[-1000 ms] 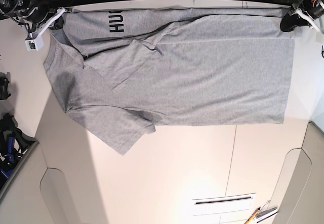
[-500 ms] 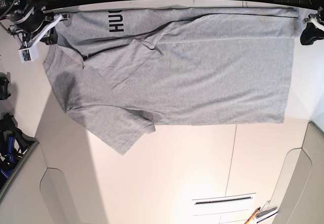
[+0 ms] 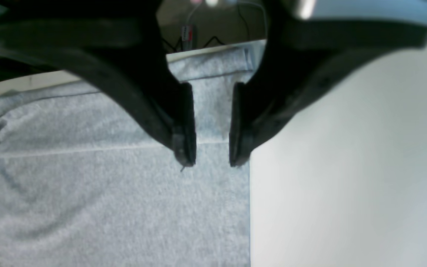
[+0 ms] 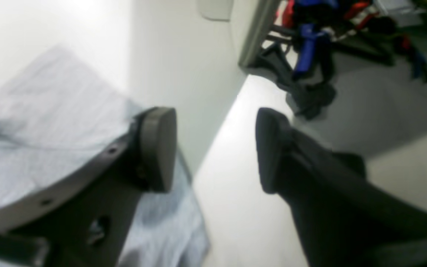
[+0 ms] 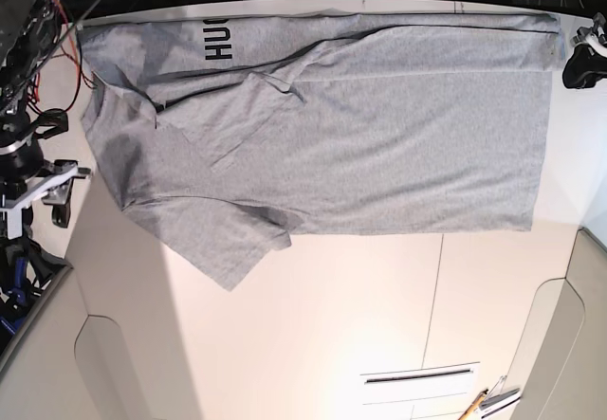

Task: Fold the T-shirt properly
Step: 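Move both grippers to the opposite shirt edge and grasp it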

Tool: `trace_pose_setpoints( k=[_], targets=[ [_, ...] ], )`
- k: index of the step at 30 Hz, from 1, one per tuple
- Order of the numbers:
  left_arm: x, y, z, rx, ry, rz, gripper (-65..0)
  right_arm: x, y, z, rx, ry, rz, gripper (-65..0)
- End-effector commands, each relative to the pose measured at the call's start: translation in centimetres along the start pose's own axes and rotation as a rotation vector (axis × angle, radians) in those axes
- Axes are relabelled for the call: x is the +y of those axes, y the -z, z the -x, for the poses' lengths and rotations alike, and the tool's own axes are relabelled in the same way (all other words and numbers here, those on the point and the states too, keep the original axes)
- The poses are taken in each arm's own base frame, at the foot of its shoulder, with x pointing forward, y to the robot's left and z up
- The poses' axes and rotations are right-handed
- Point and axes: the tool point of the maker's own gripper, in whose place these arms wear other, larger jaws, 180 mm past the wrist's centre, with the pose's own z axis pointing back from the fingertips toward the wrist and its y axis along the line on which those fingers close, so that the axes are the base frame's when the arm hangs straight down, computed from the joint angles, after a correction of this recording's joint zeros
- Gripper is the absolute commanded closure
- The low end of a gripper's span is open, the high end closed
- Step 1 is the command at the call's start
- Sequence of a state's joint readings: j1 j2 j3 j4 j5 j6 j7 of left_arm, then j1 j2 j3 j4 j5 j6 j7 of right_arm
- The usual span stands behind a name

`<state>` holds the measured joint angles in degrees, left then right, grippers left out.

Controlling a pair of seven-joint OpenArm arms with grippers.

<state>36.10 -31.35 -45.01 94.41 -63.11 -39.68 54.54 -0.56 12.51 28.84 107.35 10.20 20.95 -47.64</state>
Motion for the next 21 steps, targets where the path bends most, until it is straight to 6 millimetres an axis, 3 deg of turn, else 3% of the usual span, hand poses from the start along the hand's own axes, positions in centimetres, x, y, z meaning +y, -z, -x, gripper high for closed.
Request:
trace_pose_setpoints(
  k=[1,5,9,12,15,21],
  targets=[
    [-0.1,-0.4,-1.4,-0.035,0.024,0.007,-19.2,-0.6,0.9,-1.2,-0.026,0.011,-0.013,-33.6],
    [-0.1,-0.4,-1.4,-0.036,0.024,0.007,-19.2,-0.8,5.6,1.1,0.121,0.122,-0.181,-33.6],
    [-0.1,-0.4,-1.4,-0.037,0.024,0.007,-19.2,-1.1,8.4,3.3,0.263,0.256,-0.342,-33.6],
    [-0.1,-0.4,-1.5,-0.040,0.024,0.008,-19.2,-0.9,9.1,4.9,0.350,0.372,-0.425,-33.6],
    [-0.3,-0.2,-2.1,-0.058,0.025,0.013,-19.2,1.0,9.0,6.3,0.417,0.435,-0.514,-33.6],
    [-0.5,0.0,-3.1,-0.088,0.028,0.020,-19.2,5.7,8.6,9.1,0.548,0.325,-0.609,-33.6]
  ],
)
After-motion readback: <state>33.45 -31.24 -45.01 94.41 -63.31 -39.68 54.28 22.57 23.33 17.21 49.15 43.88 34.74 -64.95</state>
